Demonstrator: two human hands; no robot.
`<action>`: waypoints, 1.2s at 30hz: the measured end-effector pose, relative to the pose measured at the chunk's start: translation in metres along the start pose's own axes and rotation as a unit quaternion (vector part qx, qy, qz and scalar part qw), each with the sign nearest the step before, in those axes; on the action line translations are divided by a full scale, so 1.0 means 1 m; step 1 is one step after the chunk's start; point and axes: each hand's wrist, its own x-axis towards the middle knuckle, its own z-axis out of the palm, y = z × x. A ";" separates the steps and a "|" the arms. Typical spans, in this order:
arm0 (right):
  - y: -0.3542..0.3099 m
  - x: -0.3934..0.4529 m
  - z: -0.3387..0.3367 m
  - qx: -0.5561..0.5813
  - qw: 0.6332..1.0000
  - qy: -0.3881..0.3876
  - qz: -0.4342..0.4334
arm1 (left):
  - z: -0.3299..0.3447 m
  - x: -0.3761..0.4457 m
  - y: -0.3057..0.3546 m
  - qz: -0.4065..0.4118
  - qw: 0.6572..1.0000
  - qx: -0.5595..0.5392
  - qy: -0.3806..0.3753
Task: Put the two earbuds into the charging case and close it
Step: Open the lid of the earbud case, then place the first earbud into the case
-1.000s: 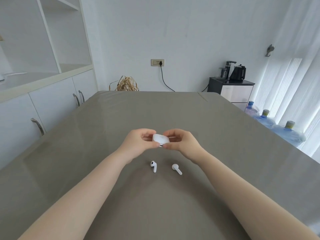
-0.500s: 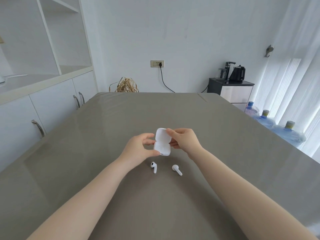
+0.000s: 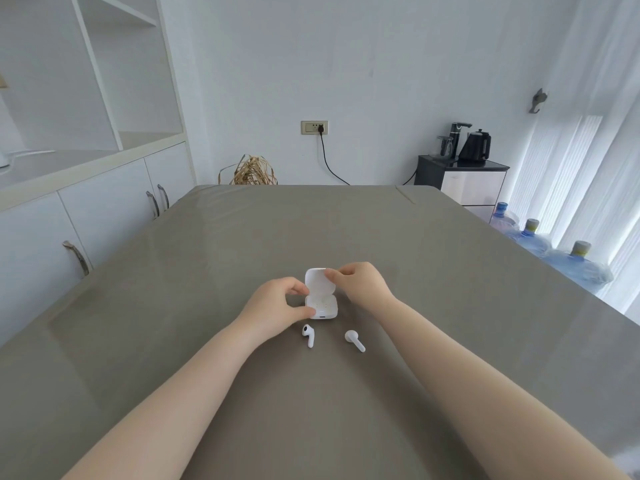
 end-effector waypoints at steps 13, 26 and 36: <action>0.006 -0.060 -0.001 -0.186 0.964 -0.043 -0.187 | -0.007 -0.026 -0.003 0.090 0.980 0.170 -0.045; 0.005 -0.060 0.013 -0.224 0.936 -0.039 -0.268 | -0.001 -0.027 -0.001 0.101 0.983 0.152 -0.004; -0.017 -0.044 0.000 0.158 0.984 -0.075 -0.027 | -0.002 -0.011 0.019 0.059 0.993 -0.036 0.094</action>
